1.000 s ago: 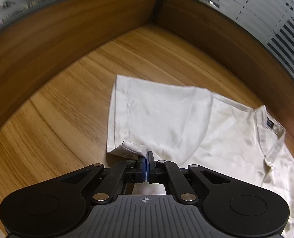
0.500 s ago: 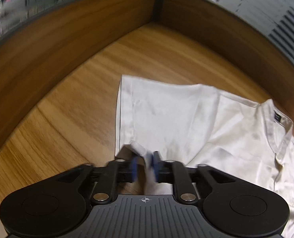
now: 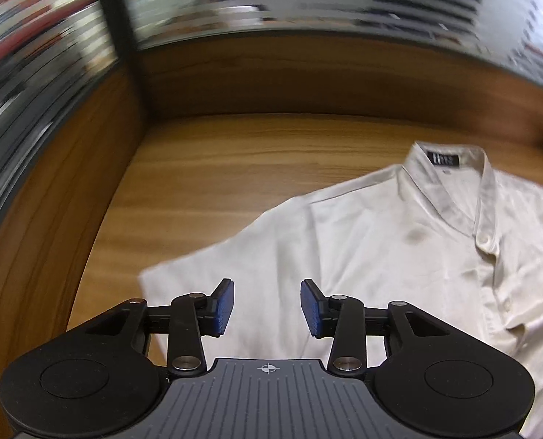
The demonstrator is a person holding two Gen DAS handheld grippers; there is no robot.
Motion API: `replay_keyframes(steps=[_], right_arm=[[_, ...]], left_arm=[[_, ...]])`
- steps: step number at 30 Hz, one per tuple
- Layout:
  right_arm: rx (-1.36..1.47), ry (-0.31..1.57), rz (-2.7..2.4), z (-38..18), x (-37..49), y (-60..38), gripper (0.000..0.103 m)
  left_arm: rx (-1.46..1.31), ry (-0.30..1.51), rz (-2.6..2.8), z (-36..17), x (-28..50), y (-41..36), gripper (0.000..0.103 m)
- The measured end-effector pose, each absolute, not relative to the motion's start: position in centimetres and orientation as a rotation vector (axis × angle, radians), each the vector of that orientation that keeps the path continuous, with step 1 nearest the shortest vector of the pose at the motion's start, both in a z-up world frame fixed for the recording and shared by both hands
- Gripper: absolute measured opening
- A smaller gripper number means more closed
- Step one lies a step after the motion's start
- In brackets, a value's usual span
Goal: Fold clothes
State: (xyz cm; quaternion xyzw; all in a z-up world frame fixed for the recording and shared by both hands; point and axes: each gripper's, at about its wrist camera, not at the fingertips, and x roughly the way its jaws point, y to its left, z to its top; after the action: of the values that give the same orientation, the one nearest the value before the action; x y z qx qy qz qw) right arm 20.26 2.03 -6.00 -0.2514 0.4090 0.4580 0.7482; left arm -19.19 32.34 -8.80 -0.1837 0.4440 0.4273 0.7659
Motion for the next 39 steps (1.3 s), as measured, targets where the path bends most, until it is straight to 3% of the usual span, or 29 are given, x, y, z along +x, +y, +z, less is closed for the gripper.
replay_keyframes(steps=[20, 26, 27, 28, 30, 33, 37, 39], right_arm=[[-0.796, 0.852, 1.246, -12.3, 17.7, 22.3, 0.047], [-0.800, 0.875, 1.304, -13.0, 19.0, 25.3, 0.047], [-0.795, 0.883, 1.317, -13.0, 19.2, 25.5, 0.047], [-0.785, 0.895, 1.326, -13.0, 19.5, 25.6, 0.046], [-0.760, 0.911, 1.326, -13.0, 20.1, 25.5, 0.022], [-0.744, 0.889, 1.270, -13.0, 20.9, 25.6, 0.012], [-0.719, 0.872, 1.214, -13.0, 21.7, 25.9, 0.011], [-0.720, 0.868, 1.205, -12.9, 21.8, 26.0, 0.017]], left_arm=[[-0.267, 1.072, 0.565, -14.7, -12.0, 41.2, 0.044], [-0.308, 1.061, 0.513, -15.0, -12.1, 42.1, 0.037], [-0.315, 1.054, 0.501, -15.0, -12.2, 42.2, 0.029], [-0.313, 1.049, 0.497, -15.0, -12.2, 42.1, 0.009], [-0.296, 1.038, 0.513, -15.0, -12.2, 41.9, 0.009], [-0.274, 1.019, 0.564, -15.0, -12.1, 41.7, 0.009], [-0.283, 1.015, 0.595, -14.9, -11.7, 41.8, 0.011], [-0.286, 1.021, 0.595, -14.8, -11.7, 41.8, 0.016]])
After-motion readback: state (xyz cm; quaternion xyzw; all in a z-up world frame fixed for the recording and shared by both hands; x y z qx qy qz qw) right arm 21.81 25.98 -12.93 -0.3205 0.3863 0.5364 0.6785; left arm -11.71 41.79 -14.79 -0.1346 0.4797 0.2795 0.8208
